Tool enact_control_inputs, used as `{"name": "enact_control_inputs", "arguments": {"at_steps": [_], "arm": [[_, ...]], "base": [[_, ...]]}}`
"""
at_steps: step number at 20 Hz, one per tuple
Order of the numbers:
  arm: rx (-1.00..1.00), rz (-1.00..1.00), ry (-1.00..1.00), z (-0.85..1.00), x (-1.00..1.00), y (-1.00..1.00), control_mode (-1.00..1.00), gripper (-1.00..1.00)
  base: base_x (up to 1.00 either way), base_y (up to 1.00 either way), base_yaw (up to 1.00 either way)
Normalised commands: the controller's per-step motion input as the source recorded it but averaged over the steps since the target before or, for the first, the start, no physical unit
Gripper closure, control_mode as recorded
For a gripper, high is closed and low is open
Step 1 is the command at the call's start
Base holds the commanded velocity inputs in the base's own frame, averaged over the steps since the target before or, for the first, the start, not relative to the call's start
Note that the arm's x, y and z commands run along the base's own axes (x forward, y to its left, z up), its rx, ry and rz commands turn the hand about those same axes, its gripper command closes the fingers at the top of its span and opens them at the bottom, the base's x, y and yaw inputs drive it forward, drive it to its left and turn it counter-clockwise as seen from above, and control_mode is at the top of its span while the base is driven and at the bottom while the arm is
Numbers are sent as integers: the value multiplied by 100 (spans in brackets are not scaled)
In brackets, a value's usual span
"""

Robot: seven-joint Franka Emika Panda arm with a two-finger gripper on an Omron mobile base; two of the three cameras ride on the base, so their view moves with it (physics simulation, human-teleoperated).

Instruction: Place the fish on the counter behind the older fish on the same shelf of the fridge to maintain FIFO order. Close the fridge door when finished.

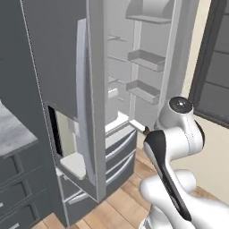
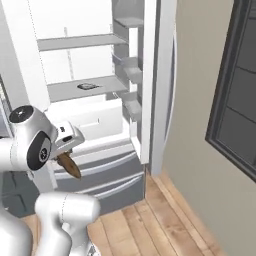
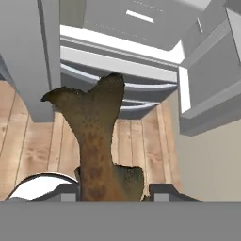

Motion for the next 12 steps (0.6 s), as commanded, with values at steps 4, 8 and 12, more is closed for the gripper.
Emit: {"name": "enact_control_inputs", "arguments": {"at_steps": [4, 8, 12], "arm": [[0, 0, 0, 0, 0, 0, 100, 100], [0, 0, 0, 0, 0, 0, 100, 100], [0, 0, 0, 0, 0, 0, 100, 100]], "base": [[75, -42, 39], [72, -35, 37], [55, -17, 35]]}}
